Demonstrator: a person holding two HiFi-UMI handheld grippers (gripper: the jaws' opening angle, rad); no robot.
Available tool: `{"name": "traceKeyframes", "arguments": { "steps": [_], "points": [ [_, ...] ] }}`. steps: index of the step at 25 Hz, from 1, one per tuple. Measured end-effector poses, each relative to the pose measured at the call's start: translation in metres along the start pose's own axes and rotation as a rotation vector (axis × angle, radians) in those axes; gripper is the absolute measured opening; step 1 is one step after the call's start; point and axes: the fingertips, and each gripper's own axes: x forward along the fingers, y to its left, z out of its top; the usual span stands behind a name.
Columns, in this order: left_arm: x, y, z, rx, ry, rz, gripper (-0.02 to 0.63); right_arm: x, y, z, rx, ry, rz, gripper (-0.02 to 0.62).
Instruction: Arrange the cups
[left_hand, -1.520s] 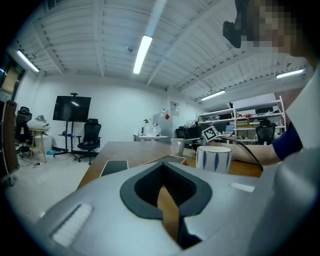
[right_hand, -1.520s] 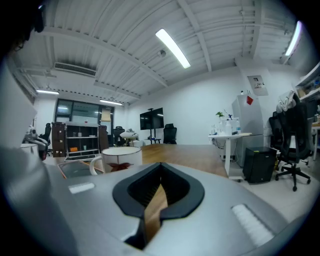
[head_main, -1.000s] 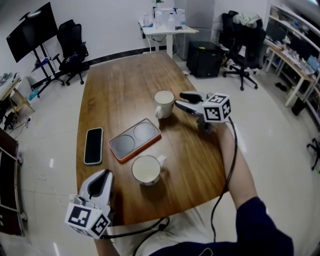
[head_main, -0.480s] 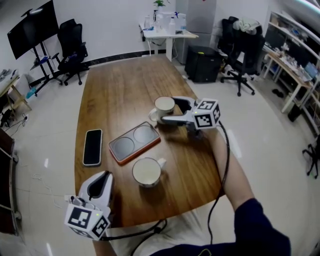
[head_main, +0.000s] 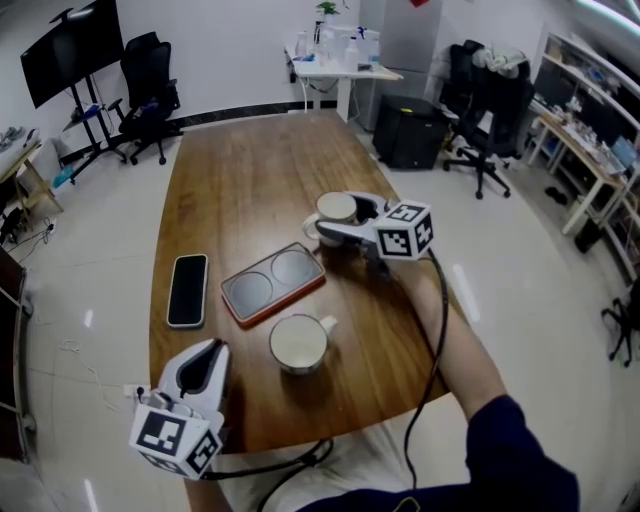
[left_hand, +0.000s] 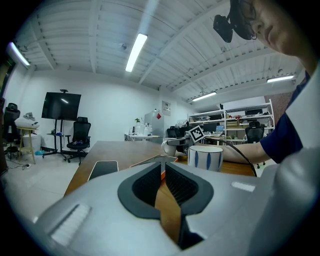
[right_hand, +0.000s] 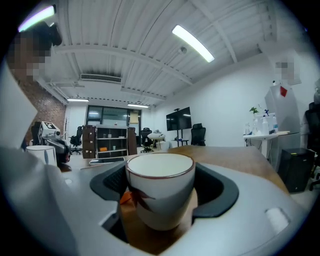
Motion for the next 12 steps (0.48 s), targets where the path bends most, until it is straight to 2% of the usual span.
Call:
{"name": "traceKeyframes", "arguments": {
  "steps": [3,6,10,12],
  "points": [
    [0.000,-0.001,-0.001,0.002,-0.001,0.000,0.026,-0.007,-0.002,0.017,0.030,-0.086,-0.031,0.383],
    [0.002,-0.003,-0.004,0.004,0.000,-0.001,0.025,-0.013,0.012,0.034,0.043,-0.128,0.003,0.383],
    [0.004,-0.009,-0.006,0.010,0.004,-0.004,0.023,-0.003,0.064,0.054,0.057,-0.152,0.177,0.383],
    [0.005,-0.009,-0.003,0.013,0.000,-0.008,0.021,0.010,0.094,0.063,0.056,-0.133,0.270,0.383]
  ]
}}
